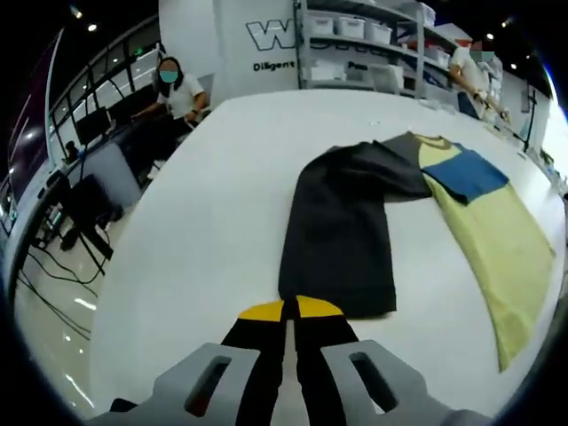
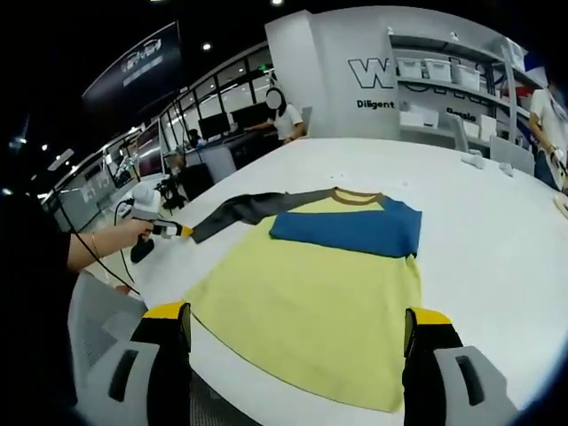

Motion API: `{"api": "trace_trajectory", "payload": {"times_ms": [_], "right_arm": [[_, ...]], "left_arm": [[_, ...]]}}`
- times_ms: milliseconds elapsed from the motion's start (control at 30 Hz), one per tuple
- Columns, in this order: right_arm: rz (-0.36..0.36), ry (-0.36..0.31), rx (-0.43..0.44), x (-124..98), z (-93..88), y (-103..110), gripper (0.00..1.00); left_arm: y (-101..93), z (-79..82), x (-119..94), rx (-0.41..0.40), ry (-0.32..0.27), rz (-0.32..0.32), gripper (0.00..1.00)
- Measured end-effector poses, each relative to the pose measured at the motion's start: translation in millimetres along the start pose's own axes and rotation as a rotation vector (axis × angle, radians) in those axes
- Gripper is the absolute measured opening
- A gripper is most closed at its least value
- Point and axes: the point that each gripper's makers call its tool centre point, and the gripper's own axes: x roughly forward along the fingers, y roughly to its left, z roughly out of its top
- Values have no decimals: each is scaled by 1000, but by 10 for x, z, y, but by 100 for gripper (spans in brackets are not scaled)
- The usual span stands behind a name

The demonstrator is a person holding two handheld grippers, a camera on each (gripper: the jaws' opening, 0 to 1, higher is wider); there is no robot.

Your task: Fold the garment on the visible template until the final outline fits inside the template.

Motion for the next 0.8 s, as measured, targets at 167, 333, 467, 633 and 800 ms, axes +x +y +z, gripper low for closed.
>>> {"api": "trace_trajectory", "payload": {"times_ms": [167, 333, 467, 633, 800], "right_arm": [[-6, 3, -13, -24, 7, -20, 99], [-7, 9, -24, -33, 9, -26, 99], [-4, 15, -30, -35, 7, -15, 99], [-12, 18, -29, -44, 5, -45, 99], [-21, 23, -30, -49, 9, -81, 99]], "left_arm": [[126, 29, -26, 1, 1, 2, 0], [266, 115, -28, 23, -5, -10, 0], [436, 200, 3, 72, 3, 3, 0], [603, 302, 60, 115, 15, 18, 0], [721, 361, 146, 151, 41, 24, 0]]}}
